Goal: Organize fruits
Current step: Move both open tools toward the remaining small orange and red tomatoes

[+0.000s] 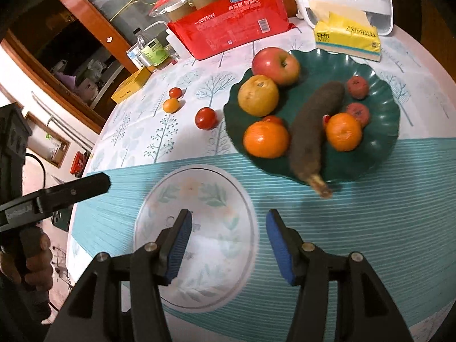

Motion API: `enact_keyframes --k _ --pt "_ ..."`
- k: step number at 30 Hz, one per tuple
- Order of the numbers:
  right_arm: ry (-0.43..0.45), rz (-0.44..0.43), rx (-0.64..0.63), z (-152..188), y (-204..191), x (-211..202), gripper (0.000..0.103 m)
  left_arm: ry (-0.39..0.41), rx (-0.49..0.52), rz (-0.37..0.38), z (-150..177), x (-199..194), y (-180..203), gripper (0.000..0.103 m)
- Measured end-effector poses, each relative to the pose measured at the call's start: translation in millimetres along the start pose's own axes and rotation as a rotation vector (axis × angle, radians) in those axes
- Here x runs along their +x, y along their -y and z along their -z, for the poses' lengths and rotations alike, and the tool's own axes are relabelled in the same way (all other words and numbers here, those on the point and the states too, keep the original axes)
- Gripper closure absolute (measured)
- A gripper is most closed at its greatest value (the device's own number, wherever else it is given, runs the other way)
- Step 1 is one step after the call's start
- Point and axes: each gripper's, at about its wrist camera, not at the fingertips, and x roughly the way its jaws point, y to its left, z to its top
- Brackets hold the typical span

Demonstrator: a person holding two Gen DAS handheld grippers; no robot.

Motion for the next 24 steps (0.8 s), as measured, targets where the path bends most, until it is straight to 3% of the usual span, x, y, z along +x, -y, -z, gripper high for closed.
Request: enact_keyframes --k 13,24 --pt "0.044 0.045 0.086 -23.6 -49.3 30.4 0.048 -0.021 0.264 -0.06 -74.2 -6.2 -25.9 0.018" --pt "0.09 0.122 0.122 -62.4 -71.5 56.9 0.048 -0.009 0.338 -0.074 -140.4 20.4 -39.2 0.018"
